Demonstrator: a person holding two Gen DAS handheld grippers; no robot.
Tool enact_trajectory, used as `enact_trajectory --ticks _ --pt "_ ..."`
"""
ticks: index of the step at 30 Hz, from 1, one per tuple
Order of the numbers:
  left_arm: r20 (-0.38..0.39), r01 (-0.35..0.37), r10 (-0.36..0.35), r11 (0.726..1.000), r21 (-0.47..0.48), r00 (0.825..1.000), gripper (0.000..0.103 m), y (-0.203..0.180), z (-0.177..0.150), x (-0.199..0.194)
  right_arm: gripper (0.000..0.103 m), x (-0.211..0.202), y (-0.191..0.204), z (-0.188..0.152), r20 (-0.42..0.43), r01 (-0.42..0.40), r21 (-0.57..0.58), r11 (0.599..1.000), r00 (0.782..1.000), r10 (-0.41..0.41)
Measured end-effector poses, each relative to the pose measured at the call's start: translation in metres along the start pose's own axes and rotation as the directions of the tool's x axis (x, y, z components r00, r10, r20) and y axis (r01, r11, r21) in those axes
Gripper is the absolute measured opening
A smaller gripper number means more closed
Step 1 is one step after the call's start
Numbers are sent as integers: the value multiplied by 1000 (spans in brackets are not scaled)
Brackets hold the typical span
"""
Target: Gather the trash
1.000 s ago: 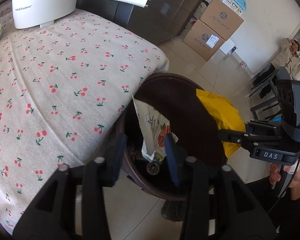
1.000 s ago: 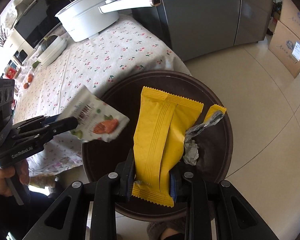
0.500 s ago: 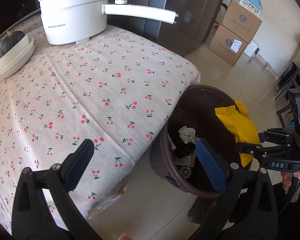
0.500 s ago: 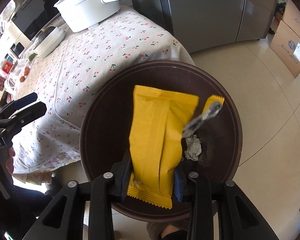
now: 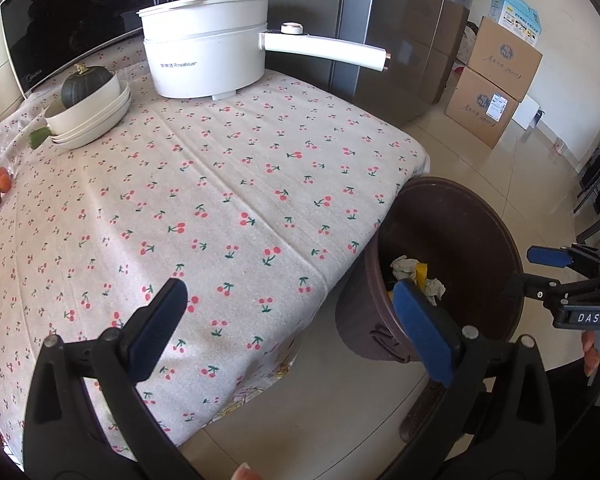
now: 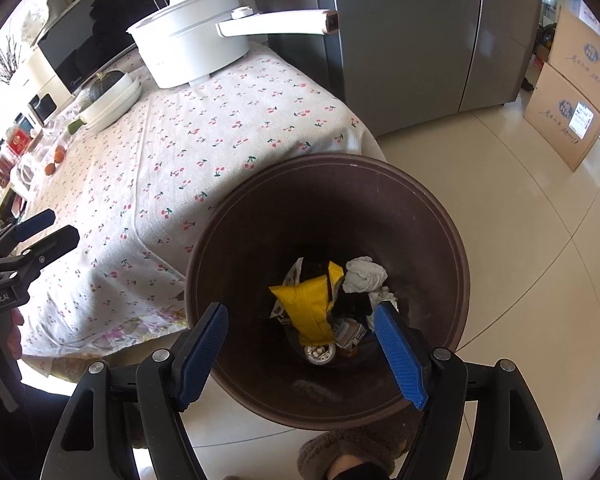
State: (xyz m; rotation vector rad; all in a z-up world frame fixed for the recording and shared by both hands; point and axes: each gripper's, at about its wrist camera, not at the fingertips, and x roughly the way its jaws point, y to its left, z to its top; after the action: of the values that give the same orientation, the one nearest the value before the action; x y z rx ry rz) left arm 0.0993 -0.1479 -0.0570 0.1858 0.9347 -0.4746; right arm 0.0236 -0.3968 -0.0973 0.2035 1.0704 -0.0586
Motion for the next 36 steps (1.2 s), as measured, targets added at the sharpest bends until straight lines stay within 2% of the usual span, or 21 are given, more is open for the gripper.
enact_trajectory --ticks 6,9,13,17,19,22,25,27,31,36 --pt "65 -69 75 994 -82 995 102 18 -25 -41 83 -32 36 -8 120 -18 -80 997 992 27" --pt "93 -111 126 982 -152 988 102 31 -41 -63 87 -45 58 -16 182 14 -137 991 983 11" --pt "126 -181 212 958 -221 969 102 39 -61 -90 92 -57 83 -27 236 25 -190 982 972 20" --pt "126 -238 278 935 -262 952 102 43 -82 -108 96 -68 105 -38 292 58 -235 970 956 13" --pt "137 -269 316 922 -280 939 102 45 -92 -116 103 -76 116 -43 336 89 -265 960 942 5" --pt "164 -321 380 898 -302 910 102 46 -102 -125 103 -85 131 -48 386 122 -298 947 923 2" --pt "191 -366 441 871 -328 877 102 47 -108 -133 103 -90 139 -51 399 123 -316 941 917 14" --pt "202 -374 460 857 -354 864 102 51 -111 -139 103 -89 142 -51 397 122 -326 937 917 19" --pt "216 -370 476 841 -395 852 102 56 -112 -145 103 -85 141 -51 392 127 -323 938 920 11" --pt "222 -371 479 841 -393 850 102 50 -114 -145 103 -84 139 -53 388 121 -317 941 921 13"
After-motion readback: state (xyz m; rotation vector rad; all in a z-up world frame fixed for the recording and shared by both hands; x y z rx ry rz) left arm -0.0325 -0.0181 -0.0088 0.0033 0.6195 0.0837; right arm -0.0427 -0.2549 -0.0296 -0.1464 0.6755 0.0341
